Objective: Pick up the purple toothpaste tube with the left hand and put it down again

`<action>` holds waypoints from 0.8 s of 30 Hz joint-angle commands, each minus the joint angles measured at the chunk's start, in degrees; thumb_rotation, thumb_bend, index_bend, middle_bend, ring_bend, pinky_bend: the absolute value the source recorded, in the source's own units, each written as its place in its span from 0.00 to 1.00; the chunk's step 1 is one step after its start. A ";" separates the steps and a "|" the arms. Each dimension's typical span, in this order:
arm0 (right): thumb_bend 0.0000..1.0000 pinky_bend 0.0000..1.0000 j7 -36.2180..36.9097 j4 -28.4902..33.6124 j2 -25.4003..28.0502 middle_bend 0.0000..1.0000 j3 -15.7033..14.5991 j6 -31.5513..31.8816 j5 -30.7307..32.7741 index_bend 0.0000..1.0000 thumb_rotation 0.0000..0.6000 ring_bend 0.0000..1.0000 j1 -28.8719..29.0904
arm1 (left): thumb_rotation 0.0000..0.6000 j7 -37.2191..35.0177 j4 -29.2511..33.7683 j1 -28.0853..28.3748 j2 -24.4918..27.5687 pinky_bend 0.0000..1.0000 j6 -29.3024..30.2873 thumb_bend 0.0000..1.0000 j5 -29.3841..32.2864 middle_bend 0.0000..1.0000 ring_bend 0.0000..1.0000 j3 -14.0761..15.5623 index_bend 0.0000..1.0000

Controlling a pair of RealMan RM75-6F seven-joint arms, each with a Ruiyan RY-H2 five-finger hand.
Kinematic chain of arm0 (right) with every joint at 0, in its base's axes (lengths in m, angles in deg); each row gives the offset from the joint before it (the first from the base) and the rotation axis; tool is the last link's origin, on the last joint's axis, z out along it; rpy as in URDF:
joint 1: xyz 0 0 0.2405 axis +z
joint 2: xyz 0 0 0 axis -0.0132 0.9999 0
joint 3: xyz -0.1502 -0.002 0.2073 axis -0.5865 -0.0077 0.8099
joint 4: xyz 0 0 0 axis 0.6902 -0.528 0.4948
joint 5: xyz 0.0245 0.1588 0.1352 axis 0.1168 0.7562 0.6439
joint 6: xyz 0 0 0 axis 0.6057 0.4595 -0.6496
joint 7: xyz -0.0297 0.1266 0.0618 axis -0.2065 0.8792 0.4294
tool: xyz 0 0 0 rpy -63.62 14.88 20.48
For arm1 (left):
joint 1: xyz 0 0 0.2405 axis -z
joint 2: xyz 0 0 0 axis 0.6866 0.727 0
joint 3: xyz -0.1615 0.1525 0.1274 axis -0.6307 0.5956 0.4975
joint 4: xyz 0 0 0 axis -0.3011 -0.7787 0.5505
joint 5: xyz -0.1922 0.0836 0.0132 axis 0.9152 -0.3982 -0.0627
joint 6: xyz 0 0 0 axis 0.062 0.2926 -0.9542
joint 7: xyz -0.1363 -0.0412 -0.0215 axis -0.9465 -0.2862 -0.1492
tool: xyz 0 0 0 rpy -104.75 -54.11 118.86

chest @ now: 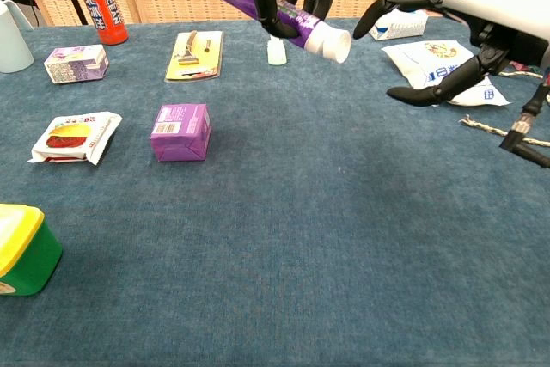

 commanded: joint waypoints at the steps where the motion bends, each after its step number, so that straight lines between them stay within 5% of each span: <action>1: 0.33 0.00 0.16 0.14 0.80 0.00 0.29 0.39 0.01 0.25 1.00 0.00 -0.18 | 1.00 -0.11 -0.04 -0.56 -0.05 0.48 0.40 0.51 -0.45 0.46 0.42 0.07 0.50; 11: 0.33 0.00 0.36 0.13 2.79 0.00 0.65 1.34 1.03 0.22 1.00 0.00 -1.17 | 1.00 -1.95 0.78 -3.73 0.85 0.48 2.59 0.51 -2.39 0.46 0.42 -0.71 0.50; 24: 0.33 0.00 3.01 0.37 3.78 0.00 1.67 3.68 3.36 0.01 1.00 0.00 -3.27 | 1.00 -4.48 2.85 -8.61 1.69 0.48 6.59 0.50 -4.35 0.46 0.42 -2.54 0.50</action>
